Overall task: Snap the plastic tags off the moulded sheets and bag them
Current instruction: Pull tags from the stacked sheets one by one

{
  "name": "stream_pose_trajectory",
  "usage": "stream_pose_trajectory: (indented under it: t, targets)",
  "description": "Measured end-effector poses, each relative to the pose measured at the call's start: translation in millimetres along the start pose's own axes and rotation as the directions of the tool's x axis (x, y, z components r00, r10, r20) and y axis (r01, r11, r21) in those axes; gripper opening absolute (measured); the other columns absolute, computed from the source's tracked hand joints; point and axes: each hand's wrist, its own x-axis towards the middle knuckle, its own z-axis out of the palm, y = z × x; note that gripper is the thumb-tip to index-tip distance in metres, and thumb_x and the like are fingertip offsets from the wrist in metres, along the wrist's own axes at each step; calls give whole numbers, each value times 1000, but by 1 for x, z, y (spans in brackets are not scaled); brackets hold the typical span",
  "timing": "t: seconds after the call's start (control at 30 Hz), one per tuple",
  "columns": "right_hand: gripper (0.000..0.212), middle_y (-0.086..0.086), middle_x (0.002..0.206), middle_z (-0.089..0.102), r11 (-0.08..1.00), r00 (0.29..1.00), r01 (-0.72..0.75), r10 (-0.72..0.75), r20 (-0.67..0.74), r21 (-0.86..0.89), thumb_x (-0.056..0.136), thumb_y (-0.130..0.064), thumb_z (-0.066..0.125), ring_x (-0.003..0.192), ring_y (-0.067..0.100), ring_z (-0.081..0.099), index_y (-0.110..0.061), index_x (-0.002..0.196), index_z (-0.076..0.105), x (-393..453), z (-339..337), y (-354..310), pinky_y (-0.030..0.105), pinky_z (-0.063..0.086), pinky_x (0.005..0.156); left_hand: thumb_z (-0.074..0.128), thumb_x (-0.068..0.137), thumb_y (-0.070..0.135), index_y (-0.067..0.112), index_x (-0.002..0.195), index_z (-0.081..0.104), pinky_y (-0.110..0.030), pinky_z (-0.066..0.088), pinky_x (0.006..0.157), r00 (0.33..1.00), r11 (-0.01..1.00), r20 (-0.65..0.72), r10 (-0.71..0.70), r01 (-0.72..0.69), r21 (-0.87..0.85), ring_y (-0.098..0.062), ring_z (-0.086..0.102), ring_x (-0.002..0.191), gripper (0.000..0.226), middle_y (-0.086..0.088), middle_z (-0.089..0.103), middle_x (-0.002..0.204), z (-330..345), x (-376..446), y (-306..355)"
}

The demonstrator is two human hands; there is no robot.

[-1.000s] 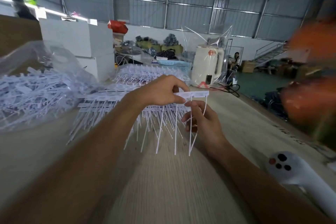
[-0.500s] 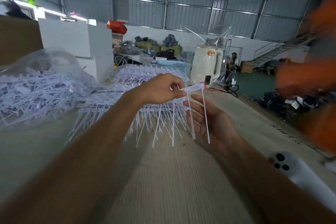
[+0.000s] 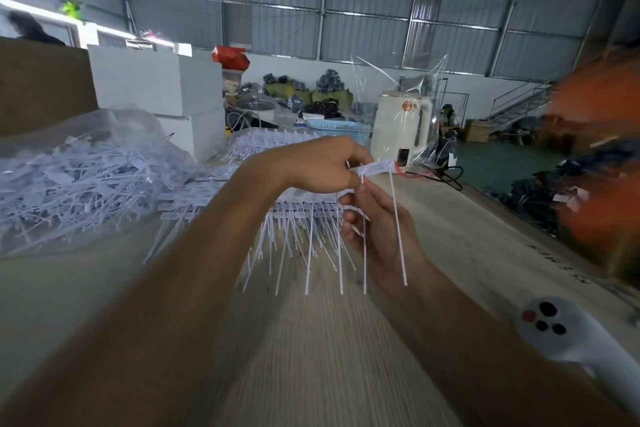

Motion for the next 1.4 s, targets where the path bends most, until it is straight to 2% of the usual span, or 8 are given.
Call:
stream_pose_trajectory:
  t: [0.3, 0.53, 0.67, 0.8, 1.0, 1.23, 1.3, 1.4]
  targets:
    - [7, 5, 80, 67, 1000, 998, -29, 29, -58, -7, 95, -11, 67, 60, 8, 55, -8, 93, 72, -6, 11, -2, 20, 50, 54, 67, 80, 53, 28, 99, 68, -43, 54, 77, 971, 967, -214, 103, -48, 249, -14, 57, 83, 32, 4, 62, 89, 8, 8, -6]
    - [14, 3, 83, 67, 999, 998, 39, -37, -57, 26, 102, -17, 58, 60, 7, 55, -12, 100, 70, -6, 3, -19, 19, 49, 53, 57, 83, 71, 30, 100, 70, -40, 49, 81, 996, 999, -73, -50, 51, 10, -17, 63, 88, 46, 4, 67, 96, 3, -6, -42]
    - [12, -1, 85, 67, 998, 998, 18, -14, -67, 63, 102, -18, 56, 62, 5, 54, -14, 103, 67, -2, -17, -32, 16, 49, 54, 69, 84, 57, 26, 68, 58, -31, 38, 65, 977, 977, 19, -213, 212, 31, -12, 49, 60, 37, 11, 52, 62, -2, -33, -86]
    - [15, 0, 82, 66, 999, 984, -29, 34, -175, 28, 100, -16, 61, 58, 5, 54, -11, 107, 72, 3, -30, -27, 17, 49, 54, 79, 82, 38, 20, 94, 72, -32, 50, 82, 944, 942, 37, -328, 329, -60, -13, 70, 70, 23, 1, 75, 72, -17, -55, -113]
    - [18, 6, 76, 70, 990, 962, -90, 59, -268, -105, 98, -10, 56, 57, 14, 64, -6, 105, 73, 9, -39, -19, 26, 55, 57, 79, 85, 25, 13, 94, 78, -31, 50, 68, 951, 948, -172, -259, 216, -232, -18, 62, 61, 15, -14, 72, 70, -32, -58, -96]
    - [31, 9, 78, 69, 932, 908, -136, -19, -418, -337, 103, -29, 49, 70, 24, 65, -7, 92, 68, 7, -42, -15, 32, 55, 63, 69, 94, 24, 22, 103, 77, -39, 53, 87, 811, 954, -538, -232, 297, 38, -12, 65, 81, 12, 18, 63, 79, -54, -51, -74]
    - [39, 8, 65, 66, 809, 899, -13, -248, -361, -588, 103, -29, 48, 63, 27, 61, -5, 79, 67, 3, -43, -16, 38, 52, 62, 63, 98, 17, 19, 111, 75, -41, 55, 89, 824, 942, -507, -255, 330, 64, -17, 69, 86, 18, 6, 69, 95, -59, -53, -72]
    - [41, 6, 62, 62, 363, 820, 186, -569, -59, -913, 100, -36, 48, 61, 26, 59, -10, 72, 60, -8, -38, -17, 41, 49, 62, 55, 101, 6, 12, 117, 72, -26, 55, 71, 933, 971, -273, -234, 241, -8, -2, 66, 72, 24, -7, 72, 109, -58, -52, -61]
